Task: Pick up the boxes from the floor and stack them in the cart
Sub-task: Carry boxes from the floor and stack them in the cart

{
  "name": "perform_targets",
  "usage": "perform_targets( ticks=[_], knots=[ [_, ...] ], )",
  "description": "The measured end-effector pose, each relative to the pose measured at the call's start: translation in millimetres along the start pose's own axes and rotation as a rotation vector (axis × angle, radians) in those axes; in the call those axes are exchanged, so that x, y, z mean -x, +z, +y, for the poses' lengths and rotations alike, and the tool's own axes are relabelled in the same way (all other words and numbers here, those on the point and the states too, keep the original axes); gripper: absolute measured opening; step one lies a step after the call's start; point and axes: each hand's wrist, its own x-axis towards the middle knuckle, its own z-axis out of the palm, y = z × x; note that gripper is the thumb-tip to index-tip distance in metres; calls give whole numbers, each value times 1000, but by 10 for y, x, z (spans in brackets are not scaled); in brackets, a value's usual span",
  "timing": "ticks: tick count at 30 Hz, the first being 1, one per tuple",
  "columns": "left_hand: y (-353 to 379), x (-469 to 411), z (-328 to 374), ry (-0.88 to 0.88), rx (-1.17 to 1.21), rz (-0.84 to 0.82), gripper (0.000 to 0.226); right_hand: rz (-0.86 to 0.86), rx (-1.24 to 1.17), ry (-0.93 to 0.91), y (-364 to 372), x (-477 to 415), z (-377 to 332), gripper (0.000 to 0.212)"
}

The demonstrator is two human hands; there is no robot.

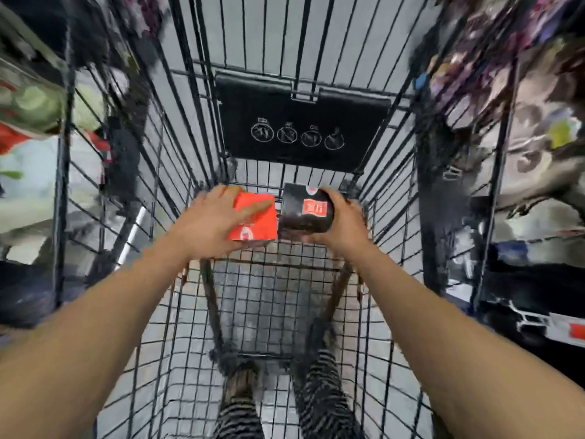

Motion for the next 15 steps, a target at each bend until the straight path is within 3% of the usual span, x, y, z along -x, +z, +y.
perform_targets(
  ticks=[8, 11, 13, 15],
  knots=[
    [167, -457, -174, 24, 25, 82, 80, -57, 6, -60, 103, -396, 220, 104],
    [281, -350, -37, -190, 181, 165, 95, -61, -122, -26, 244, -332, 292, 117],
    [332, -259, 98, -413, 439, 234, 111, 13, -391, 88, 303, -299, 296, 127],
    [354, -231, 225, -529, 730, 309, 117, 68, -556, 170, 322, -288, 298, 127]
  ],
)
